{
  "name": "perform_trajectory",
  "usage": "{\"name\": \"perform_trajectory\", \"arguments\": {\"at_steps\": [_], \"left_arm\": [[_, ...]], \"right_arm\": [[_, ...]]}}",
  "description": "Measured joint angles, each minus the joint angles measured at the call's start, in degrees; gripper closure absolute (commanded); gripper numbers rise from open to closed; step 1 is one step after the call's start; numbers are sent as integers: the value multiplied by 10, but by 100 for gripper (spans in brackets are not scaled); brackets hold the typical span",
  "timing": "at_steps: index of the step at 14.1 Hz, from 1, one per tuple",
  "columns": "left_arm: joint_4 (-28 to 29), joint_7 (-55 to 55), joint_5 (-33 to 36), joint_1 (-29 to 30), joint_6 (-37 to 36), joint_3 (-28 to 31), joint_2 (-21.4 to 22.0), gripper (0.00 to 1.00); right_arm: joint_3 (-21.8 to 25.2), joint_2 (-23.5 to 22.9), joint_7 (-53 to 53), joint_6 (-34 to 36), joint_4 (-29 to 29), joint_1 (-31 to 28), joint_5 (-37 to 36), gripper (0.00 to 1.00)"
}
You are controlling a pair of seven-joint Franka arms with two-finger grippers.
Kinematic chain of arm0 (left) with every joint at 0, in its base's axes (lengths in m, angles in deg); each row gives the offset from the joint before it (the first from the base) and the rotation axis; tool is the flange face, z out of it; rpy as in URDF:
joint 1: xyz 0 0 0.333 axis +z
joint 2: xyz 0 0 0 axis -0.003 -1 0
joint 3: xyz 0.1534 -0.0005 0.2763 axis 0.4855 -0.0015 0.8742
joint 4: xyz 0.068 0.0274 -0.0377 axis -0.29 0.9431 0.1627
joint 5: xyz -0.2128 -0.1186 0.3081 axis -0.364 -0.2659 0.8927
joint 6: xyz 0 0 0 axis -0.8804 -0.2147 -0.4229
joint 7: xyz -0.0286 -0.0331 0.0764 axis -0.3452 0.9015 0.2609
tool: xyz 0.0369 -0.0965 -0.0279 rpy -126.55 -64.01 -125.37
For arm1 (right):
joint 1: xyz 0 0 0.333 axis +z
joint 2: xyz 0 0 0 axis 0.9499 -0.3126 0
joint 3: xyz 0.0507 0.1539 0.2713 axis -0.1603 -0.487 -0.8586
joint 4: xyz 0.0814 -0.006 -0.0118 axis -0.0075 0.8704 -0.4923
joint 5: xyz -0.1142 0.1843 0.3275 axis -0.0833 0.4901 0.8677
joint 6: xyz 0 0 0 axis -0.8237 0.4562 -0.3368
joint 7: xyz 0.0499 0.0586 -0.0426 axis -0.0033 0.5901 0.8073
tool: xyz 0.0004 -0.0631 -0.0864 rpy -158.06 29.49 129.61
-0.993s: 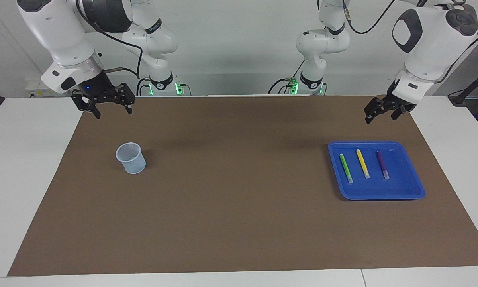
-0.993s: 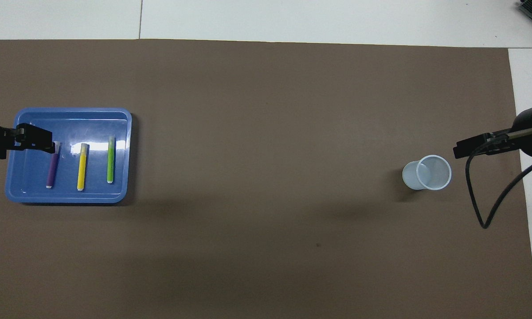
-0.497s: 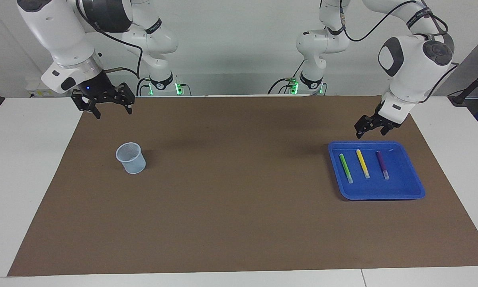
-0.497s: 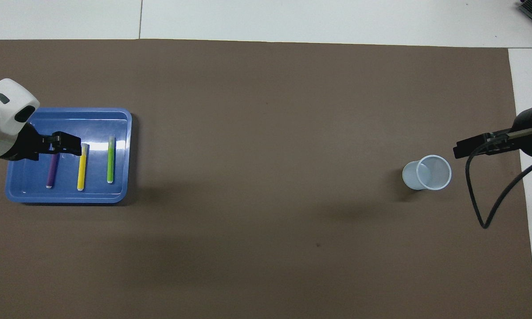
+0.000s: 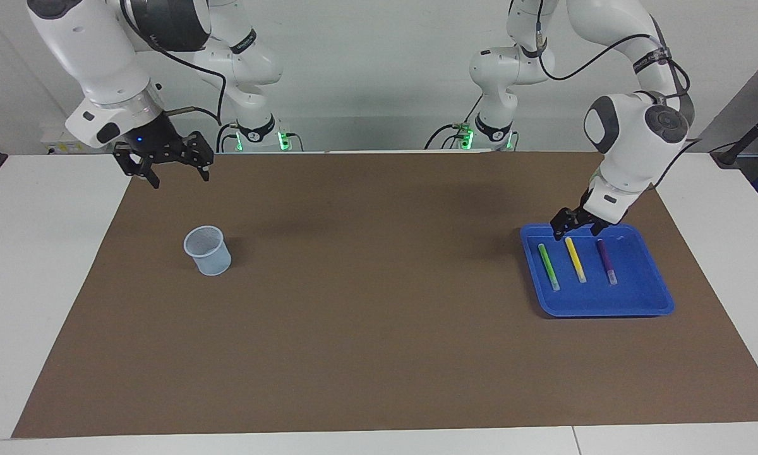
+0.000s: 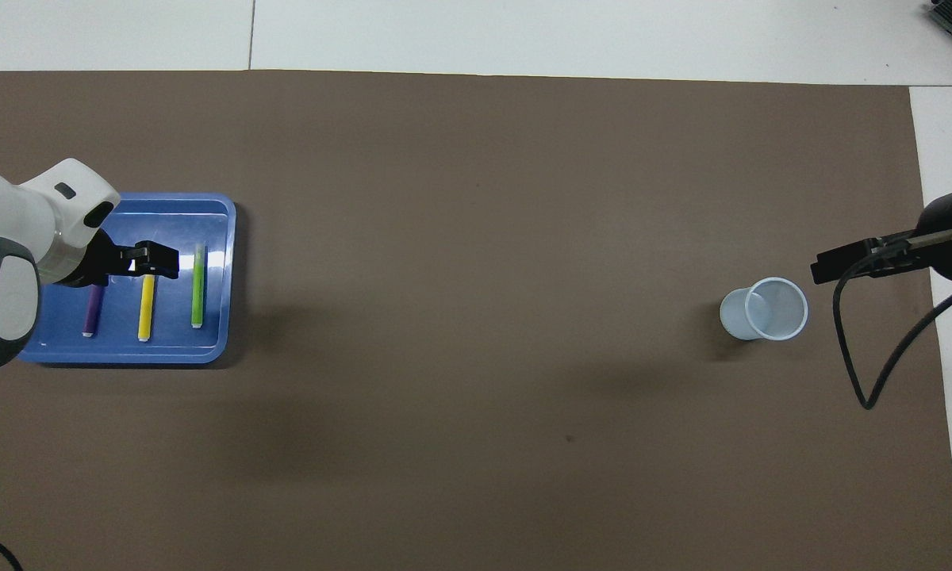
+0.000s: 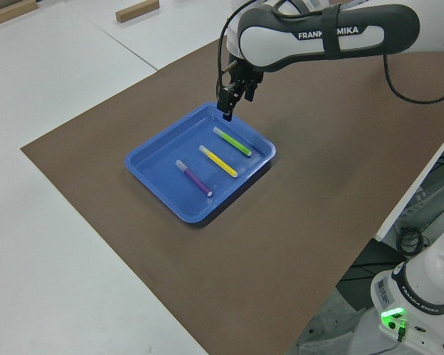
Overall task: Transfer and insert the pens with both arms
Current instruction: 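Lower the left gripper onto the green pen in the tray and grasp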
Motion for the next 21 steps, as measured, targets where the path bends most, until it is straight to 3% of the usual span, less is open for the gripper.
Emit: {"name": "perform_trajectory", "arguments": {"at_steps": [6, 13, 14, 15, 19, 21], "left_arm": [[14, 0, -13, -1, 73, -2, -61, 0], [16, 0, -15, -1, 86, -2, -92, 3], [18, 0, -15, -1, 86, -2, -92, 7], [21, 0, -16, -1, 86, -2, -92, 25], [28, -2, -16, -1, 92, -2, -103, 14], [28, -2, -16, -1, 98, -2, -106, 14]], "right_arm": [[0, 0, 0, 0, 0, 0, 0, 0], [0, 0, 0, 0, 0, 0, 0, 0], [0, 0, 0, 0, 0, 0, 0, 0], [0, 0, 0, 0, 0, 0, 0, 0], [0, 0, 0, 0, 0, 0, 0, 0], [0, 0, 0, 4, 0, 0, 0, 0]]}}
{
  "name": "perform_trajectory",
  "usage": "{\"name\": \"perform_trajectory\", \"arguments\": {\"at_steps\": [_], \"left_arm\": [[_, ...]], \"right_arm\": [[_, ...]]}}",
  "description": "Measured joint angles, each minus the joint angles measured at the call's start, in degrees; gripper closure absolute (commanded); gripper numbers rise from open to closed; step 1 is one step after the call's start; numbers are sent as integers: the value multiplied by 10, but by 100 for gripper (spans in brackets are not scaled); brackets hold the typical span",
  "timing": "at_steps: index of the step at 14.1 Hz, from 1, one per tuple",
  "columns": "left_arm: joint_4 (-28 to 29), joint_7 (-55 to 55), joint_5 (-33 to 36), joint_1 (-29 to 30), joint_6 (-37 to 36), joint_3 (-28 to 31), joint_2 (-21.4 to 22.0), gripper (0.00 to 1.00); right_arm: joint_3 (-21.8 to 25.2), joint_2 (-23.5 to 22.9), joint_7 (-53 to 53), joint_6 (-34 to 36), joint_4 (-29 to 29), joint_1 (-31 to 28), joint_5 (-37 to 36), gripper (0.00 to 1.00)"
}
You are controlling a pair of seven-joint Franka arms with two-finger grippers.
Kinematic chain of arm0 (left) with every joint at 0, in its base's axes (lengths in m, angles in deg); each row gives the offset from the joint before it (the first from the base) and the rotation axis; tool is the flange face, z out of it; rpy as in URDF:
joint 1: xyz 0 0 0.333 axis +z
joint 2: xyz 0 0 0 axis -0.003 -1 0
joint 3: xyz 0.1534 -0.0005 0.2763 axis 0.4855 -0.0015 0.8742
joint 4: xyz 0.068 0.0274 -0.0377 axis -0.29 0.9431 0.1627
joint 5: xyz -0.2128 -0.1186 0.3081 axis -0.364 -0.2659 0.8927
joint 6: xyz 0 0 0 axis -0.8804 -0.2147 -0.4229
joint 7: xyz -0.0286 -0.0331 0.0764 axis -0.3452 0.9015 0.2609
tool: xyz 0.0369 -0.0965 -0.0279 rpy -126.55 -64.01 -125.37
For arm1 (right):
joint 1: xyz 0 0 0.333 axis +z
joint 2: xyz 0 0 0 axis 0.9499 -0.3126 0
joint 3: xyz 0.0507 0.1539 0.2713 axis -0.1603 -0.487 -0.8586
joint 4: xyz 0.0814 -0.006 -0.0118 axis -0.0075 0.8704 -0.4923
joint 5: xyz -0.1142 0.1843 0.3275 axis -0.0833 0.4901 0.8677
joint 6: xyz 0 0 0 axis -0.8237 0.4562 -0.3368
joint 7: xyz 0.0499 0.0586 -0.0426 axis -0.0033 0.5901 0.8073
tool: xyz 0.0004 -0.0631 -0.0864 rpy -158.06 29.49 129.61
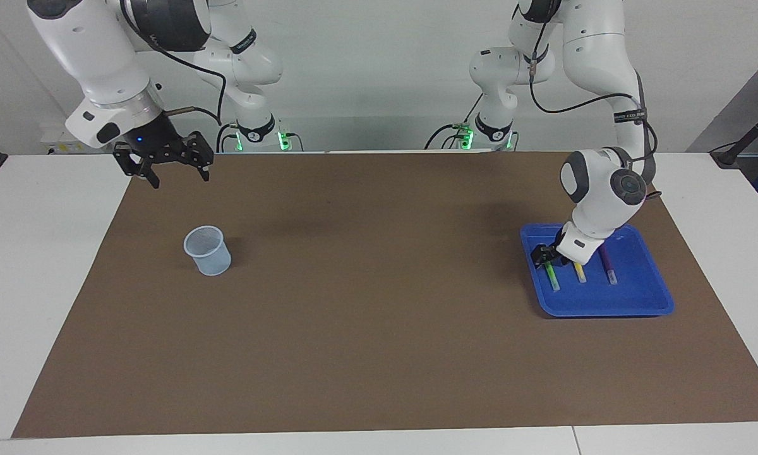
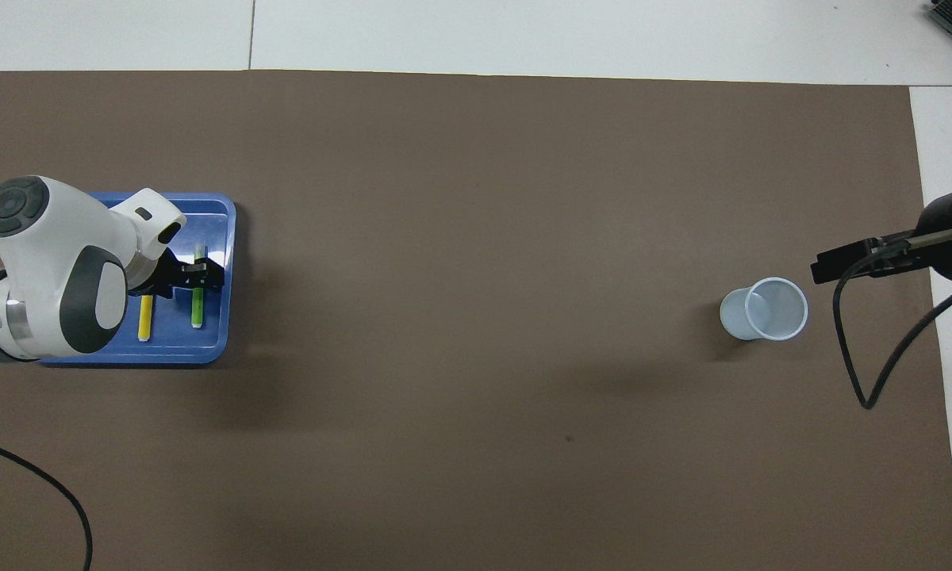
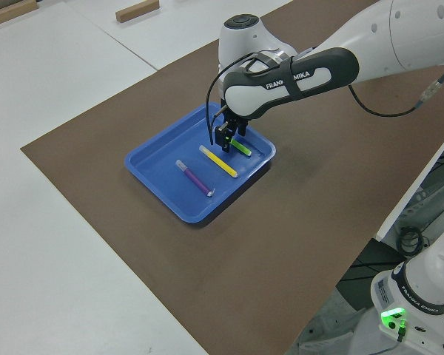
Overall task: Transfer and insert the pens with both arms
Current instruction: 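Lower the left gripper onto the green pen in the tray and grasp, then lift the green pen with the left gripper while the right gripper approaches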
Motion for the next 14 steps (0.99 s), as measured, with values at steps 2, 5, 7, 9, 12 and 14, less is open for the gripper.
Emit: {"name": "perform_trajectory", "arguments": {"at_steps": [2, 5, 7, 9, 12, 14], "left_arm": [[0, 0, 0, 0, 2, 1, -1, 17], [4, 0, 0, 0, 16, 0, -4, 33], [7, 0, -1, 0, 24, -1, -5, 48], [7, 0, -1, 0, 24, -1, -4, 66], [6, 0, -3, 0, 25, -2, 1, 95], [6, 0, -3, 0, 25, -2, 1, 100]], "right_arm": [[0, 2, 0, 29, 0, 0, 0, 0], [-2, 9, 2, 42, 0, 2, 0, 0], [-7, 11, 3, 41, 0, 12, 5, 0], [-9, 12, 3, 25, 6, 32, 34, 0], [-10, 24, 3, -33, 56, 58, 75, 0], [-11, 40, -3, -76, 105, 86, 81, 0]]}}
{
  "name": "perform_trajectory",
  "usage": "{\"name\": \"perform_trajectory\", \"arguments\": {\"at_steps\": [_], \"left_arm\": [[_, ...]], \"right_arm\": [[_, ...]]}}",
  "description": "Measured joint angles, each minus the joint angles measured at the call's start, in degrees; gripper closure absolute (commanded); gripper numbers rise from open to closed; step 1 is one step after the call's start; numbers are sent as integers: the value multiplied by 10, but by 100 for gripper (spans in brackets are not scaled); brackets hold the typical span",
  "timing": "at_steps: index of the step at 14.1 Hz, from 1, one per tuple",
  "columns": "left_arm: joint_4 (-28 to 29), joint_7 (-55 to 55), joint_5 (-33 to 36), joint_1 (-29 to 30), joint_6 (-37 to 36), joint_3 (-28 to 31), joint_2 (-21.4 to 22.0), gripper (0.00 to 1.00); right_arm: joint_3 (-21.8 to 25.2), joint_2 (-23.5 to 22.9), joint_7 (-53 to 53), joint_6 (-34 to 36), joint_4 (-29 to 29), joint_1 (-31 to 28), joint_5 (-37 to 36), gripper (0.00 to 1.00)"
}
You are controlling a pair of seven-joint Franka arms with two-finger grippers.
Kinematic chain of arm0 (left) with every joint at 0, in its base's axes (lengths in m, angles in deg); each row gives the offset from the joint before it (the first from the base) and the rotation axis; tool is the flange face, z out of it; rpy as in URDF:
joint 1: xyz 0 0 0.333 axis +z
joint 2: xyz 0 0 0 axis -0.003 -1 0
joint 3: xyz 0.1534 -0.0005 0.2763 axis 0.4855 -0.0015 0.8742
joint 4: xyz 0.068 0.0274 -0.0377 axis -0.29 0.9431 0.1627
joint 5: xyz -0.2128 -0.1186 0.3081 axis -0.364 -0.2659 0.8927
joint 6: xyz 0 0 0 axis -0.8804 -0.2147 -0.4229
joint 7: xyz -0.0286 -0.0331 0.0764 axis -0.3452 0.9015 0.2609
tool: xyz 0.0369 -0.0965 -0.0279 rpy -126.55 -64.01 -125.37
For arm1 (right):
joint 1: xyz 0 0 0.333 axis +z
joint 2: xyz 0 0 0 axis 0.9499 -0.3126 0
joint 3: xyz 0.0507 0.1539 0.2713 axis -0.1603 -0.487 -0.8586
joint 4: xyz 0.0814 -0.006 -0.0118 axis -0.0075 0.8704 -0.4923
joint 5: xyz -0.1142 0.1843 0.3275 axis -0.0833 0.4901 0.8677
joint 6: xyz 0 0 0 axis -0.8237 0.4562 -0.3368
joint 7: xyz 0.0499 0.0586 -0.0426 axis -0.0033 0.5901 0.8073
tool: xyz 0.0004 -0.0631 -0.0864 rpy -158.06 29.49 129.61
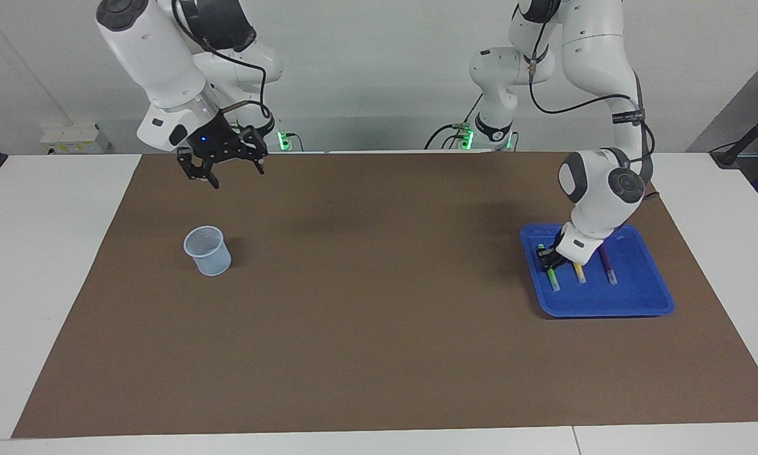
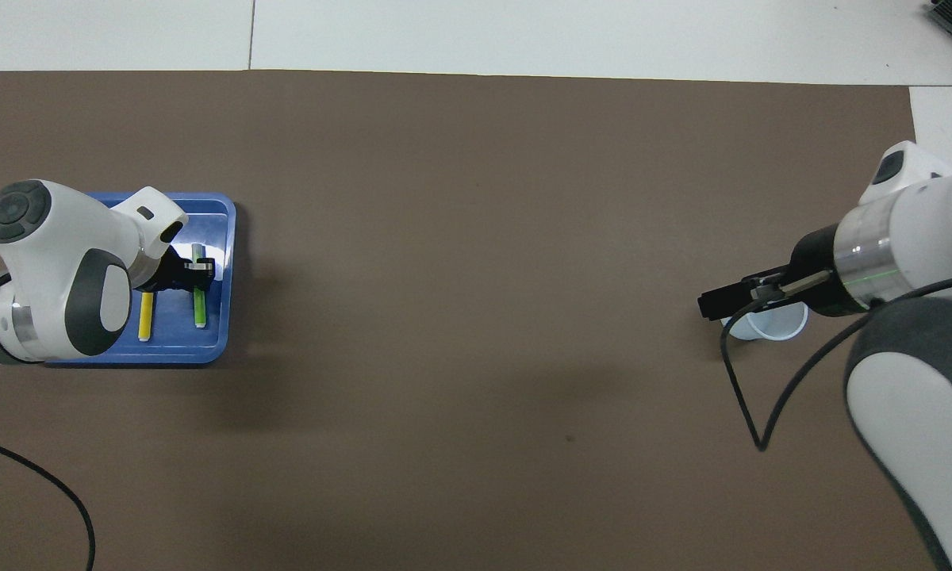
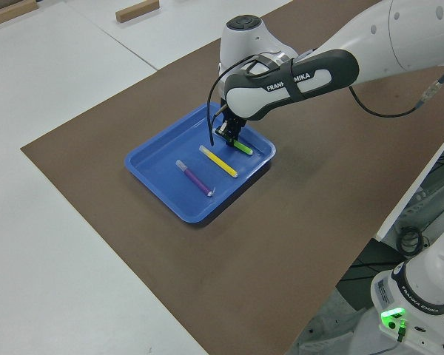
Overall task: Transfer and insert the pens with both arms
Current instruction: 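Lift the green pen with the left gripper while the right gripper approaches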
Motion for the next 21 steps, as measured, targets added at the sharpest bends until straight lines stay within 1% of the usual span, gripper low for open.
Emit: {"name": "perform_trajectory", "arguments": {"at_steps": [2, 4, 7, 9, 11, 13, 15, 17, 19, 21], "left_arm": [[0, 0, 0, 0, 0, 0, 0, 100], [0, 0, -1, 0, 0, 0, 0, 100], [0, 1, -2, 0, 0, 1, 0, 100], [-5, 1, -3, 0, -7, 1, 0, 100], [-28, 3, -3, 1, -40, 4, -1, 100], [-65, 18, -4, 1, -89, 6, 1, 100], [-96, 41, -4, 1, -132, 7, 9, 100], [-110, 60, -4, 1, -164, 7, 22, 100], [-120, 101, -5, 1, -197, 6, 38, 100], [-132, 172, -9, 1, -236, 6, 57, 100]], "right_arm": [[-1, 10, -22, -46, 42, 28, 0, 0], [-2, 12, -47, -82, 65, 49, 7, 0], [-2, 12, -94, -108, 79, 56, 87, 0], [-1, 12, -123, -135, 83, 57, 102, 0], [-2, 11, -133, -148, 86, 68, 109, 0], [-2, 4, -134, -177, 91, 86, 114, 0], [-2, -13, -136, -214, 94, 110, 128, 0], [-2, -33, -136, -239, 95, 129, 142, 0], [-2, -52, -140, -273, 96, 145, 191, 0], [-2, -65, -167, -303, 96, 154, 227, 0]]}}
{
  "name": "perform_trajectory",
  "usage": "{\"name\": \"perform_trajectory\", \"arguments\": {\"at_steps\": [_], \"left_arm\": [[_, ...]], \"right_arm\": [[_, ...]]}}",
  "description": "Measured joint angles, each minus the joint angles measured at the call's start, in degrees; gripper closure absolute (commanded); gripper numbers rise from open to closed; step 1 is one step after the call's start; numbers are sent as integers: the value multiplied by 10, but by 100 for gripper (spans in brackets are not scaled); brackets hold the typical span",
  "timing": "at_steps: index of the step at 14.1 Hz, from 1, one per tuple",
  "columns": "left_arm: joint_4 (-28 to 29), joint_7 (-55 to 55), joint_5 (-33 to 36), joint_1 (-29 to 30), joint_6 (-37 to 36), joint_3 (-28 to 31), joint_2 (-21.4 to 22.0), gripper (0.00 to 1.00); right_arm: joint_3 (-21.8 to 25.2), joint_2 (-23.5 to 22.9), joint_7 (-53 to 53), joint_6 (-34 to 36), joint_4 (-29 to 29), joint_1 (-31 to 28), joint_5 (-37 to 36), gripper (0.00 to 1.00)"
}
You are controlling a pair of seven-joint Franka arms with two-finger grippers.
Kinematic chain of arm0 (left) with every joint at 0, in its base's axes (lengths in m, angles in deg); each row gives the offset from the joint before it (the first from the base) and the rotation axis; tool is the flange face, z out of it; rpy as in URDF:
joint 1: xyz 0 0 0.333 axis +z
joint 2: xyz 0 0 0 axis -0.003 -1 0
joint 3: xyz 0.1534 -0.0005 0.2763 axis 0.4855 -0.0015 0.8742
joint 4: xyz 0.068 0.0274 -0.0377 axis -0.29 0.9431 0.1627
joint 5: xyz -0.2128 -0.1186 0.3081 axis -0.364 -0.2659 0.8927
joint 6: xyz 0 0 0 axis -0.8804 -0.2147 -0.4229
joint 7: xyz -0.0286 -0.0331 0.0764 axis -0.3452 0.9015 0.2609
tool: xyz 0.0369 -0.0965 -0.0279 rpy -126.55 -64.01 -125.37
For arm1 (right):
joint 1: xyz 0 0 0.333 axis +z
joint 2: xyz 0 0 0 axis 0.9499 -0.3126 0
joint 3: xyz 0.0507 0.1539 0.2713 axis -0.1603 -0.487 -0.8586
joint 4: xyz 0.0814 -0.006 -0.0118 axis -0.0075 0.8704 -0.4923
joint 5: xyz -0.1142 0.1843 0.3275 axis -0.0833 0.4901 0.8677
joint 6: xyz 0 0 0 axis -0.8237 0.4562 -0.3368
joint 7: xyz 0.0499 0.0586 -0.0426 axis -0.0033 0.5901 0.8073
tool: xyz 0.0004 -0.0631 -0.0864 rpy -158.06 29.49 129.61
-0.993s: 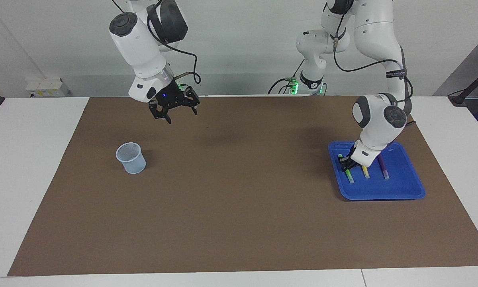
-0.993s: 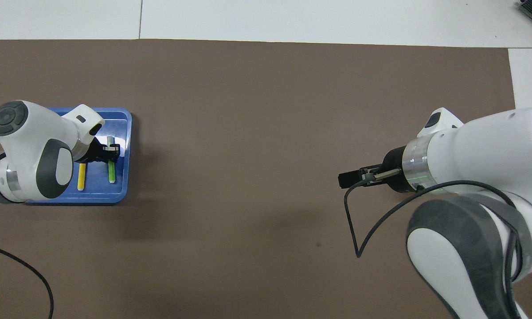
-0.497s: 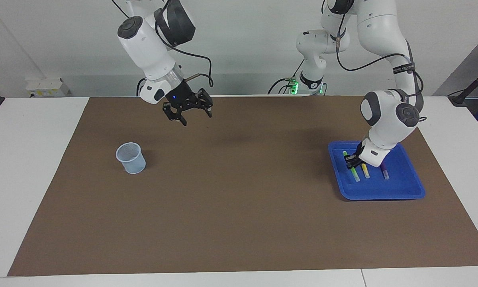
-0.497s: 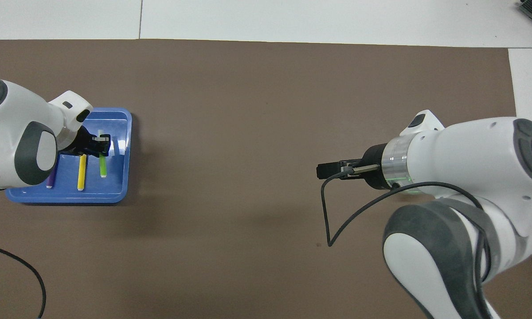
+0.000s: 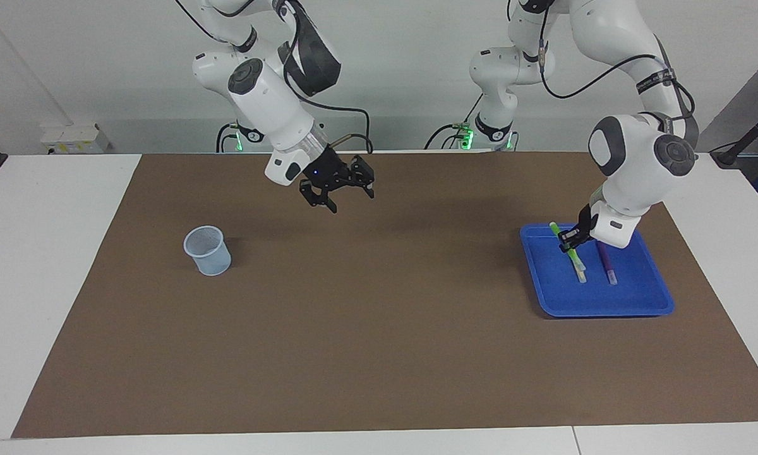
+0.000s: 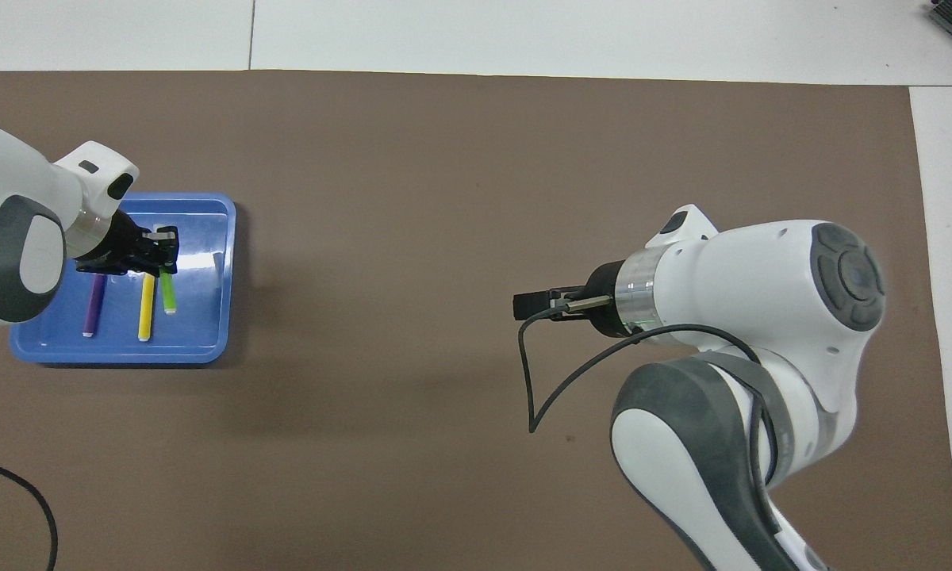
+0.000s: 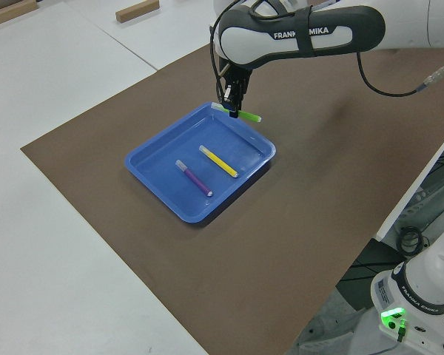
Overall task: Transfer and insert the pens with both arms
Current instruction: 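Lift the green pen with the left gripper while the right gripper approaches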
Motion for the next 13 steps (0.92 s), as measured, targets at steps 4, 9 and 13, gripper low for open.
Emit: {"name": "perform_trajectory", "arguments": {"at_steps": [4, 9, 13], "left_arm": [[-6, 152, -57, -1, -38, -2, 46, 100], [-6, 334, -122, -6, -42, -9, 80, 100], [3, 451, -171, -25, -48, -10, 113, 100]], "right_arm": [[-1, -5, -91, -44, -1, 39, 71, 0], [-1, -8, -223, -111, -1, 95, 99, 0], [-1, -9, -232, -128, -1, 102, 175, 0]]}}
